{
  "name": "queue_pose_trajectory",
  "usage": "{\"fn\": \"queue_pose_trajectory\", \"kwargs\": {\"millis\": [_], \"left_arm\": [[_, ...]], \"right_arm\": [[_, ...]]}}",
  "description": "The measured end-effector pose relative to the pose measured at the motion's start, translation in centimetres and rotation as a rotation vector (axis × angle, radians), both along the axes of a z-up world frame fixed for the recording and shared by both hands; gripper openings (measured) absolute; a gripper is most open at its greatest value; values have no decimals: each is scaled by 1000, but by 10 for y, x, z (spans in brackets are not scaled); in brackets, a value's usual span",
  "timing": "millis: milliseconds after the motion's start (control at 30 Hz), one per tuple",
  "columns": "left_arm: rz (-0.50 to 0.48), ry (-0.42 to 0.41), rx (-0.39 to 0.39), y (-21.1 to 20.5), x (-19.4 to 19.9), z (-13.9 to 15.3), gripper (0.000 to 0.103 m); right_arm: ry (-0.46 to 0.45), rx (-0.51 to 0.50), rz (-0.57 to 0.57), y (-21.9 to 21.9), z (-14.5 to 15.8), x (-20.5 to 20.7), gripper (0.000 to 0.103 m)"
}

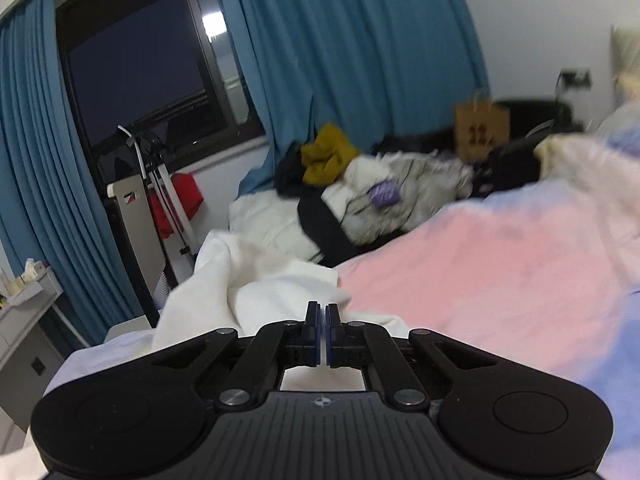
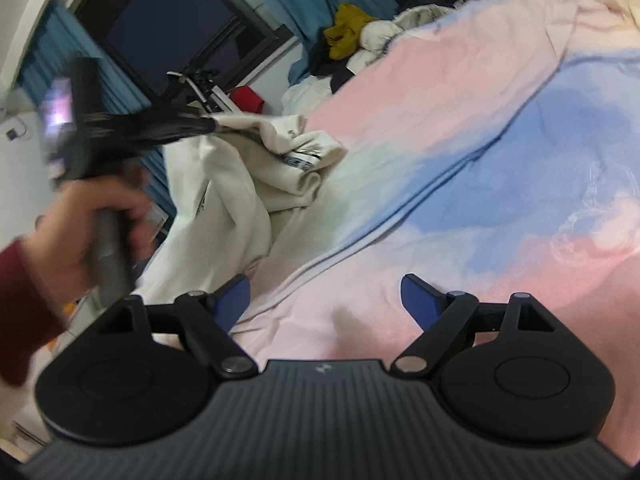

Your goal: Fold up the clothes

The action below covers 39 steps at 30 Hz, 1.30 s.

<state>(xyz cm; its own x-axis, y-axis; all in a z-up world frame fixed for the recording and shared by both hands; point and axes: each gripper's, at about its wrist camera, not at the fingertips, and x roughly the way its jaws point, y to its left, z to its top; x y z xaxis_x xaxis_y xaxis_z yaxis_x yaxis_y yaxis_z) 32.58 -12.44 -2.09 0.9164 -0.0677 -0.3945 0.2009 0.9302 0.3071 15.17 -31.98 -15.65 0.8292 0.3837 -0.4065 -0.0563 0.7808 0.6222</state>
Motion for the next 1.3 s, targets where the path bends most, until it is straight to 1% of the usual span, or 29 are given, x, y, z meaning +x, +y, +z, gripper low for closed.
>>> {"fn": "queue_pose_trajectory", "kwargs": {"millis": [67, 133, 233, 300, 367, 400, 467, 533, 633, 700, 767, 833, 867, 900, 967, 1067, 1100, 1133, 1167, 1200, 1233, 1300], "left_arm": [[-28, -14, -30, 11, -39, 16, 2], [-73, -24, -30, 20, -82, 27, 2], [-106, -24, -87, 40, -149, 39, 2], [-103, -8, -135, 56, -185, 34, 2], [-101, 8, -183, 71, -221, 30, 2], [-98, 16, -206, 78, -238, 28, 2], [-76, 22, -237, 92, -257, 17, 2], [-42, 23, -290, 108, -267, 10, 2], [11, 21, -379, 132, -276, 6, 2], [24, 29, -432, 145, -277, 8, 2], [28, 27, -455, 156, -280, 7, 2], [40, 37, -501, 170, -280, 5, 2], [48, 42, -521, 177, -279, 3, 2], [58, 47, -534, 183, -279, 0, 2], [69, 55, -551, 191, -273, -4, 2], [66, 67, -588, 203, -266, -5, 2], [58, 60, -598, 206, -265, -5, 2], [41, 59, -594, 204, -265, -6, 2], [24, 57, -589, 202, -264, -7, 2], [7, 56, -584, 199, -264, -9, 3], [-10, 55, -580, 197, -264, -10, 3], [-44, 52, -571, 192, -264, -12, 3]], "right_arm": [[-20, 13, -1, -1, 4, -4, 85], [-32, 38, -5, -2, 7, -8, 85], [-50, 81, -10, -5, 12, -15, 86], [-71, 155, -7, -9, 16, -21, 86], [-79, 265, 11, -15, 15, -26, 86], [-69, 330, 24, -17, 13, -27, 86], [-43, 433, 38, -18, 6, -29, 86], [-11, 493, 51, -18, -1, -27, 86], [52, 531, 78, -13, -11, -12, 86], [92, 548, 94, -10, -17, 1, 86], [118, 568, 94, -7, -22, 15, 86], [147, 618, 81, -4, -31, 29, 85], [166, 653, 79, -2, -38, 37, 82], [186, 688, 77, 0, -45, 45, 75], [215, 741, 83, 4, -57, 61, 70], [229, 769, 54, 5, -67, 86, 62], [229, 768, 45, 5, -68, 93, 55], [225, 753, 36, 5, -67, 99, 44], [219, 726, 21, 5, -65, 104, 37], [211, 695, -2, 5, -62, 108, 18], [200, 666, -22, 4, -59, 110, 12], [174, 595, -53, -1, -48, 115, 9]]}}
